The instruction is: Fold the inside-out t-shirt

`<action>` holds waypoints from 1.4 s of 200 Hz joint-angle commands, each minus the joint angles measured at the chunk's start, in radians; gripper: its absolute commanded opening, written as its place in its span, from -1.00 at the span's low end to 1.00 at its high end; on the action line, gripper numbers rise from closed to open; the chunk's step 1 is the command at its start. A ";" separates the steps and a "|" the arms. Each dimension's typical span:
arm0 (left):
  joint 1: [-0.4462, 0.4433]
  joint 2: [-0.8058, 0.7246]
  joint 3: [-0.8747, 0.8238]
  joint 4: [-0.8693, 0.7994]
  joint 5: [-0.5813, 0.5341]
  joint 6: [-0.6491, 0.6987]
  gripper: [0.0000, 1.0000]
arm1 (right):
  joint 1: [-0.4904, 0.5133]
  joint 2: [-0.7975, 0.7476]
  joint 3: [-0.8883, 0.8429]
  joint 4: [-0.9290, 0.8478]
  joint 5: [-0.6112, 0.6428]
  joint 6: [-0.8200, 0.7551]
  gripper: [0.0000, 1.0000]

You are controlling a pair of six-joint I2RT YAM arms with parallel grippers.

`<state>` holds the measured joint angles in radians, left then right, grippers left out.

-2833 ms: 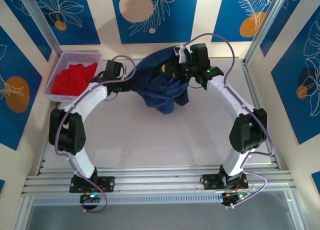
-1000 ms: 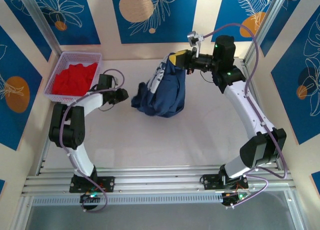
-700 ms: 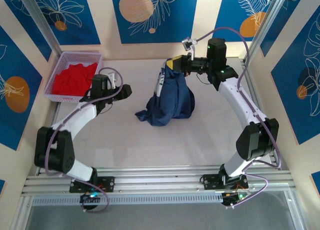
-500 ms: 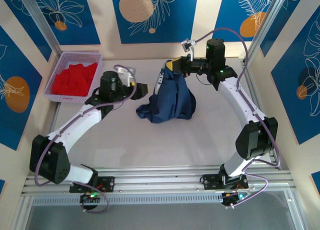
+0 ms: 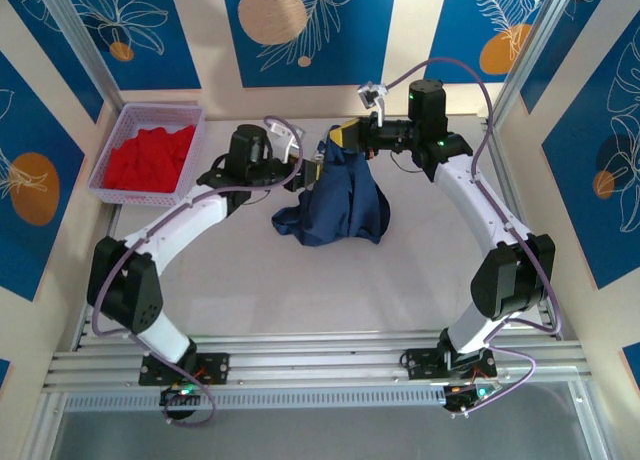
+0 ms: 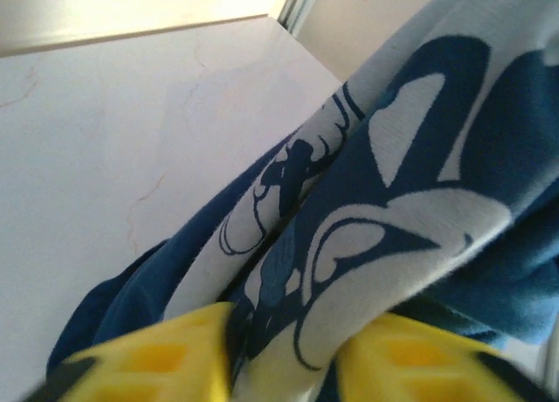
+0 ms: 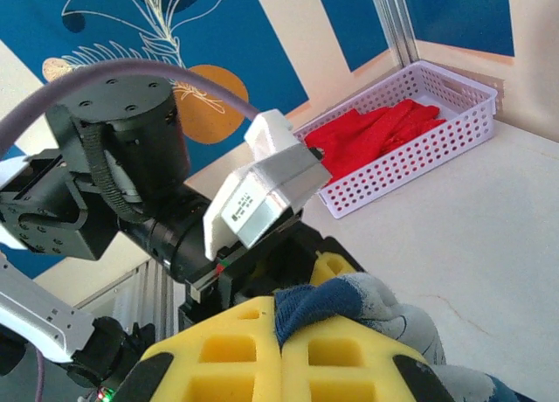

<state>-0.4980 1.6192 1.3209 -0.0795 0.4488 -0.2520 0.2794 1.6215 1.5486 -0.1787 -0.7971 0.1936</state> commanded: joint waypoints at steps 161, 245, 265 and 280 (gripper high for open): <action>0.155 -0.189 0.085 -0.323 -0.392 -0.072 -0.75 | 0.012 -0.071 -0.021 0.152 -0.201 0.075 -1.00; 0.025 -0.397 -0.175 -0.130 -0.163 -0.053 0.30 | 0.053 -0.012 0.000 0.093 -0.039 0.145 -1.00; -0.017 -0.353 -0.177 -0.097 -0.089 -0.049 0.38 | 0.056 -0.013 0.001 0.088 -0.039 0.138 -1.00; -0.035 -0.282 -0.146 -0.081 -0.054 -0.036 0.42 | 0.058 -0.009 0.009 0.090 -0.041 0.142 -1.00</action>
<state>-0.5064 1.2358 1.1641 -0.2527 0.2623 -0.2966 0.3283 1.6173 1.5246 -0.0822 -0.8383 0.3225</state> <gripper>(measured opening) 0.702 0.061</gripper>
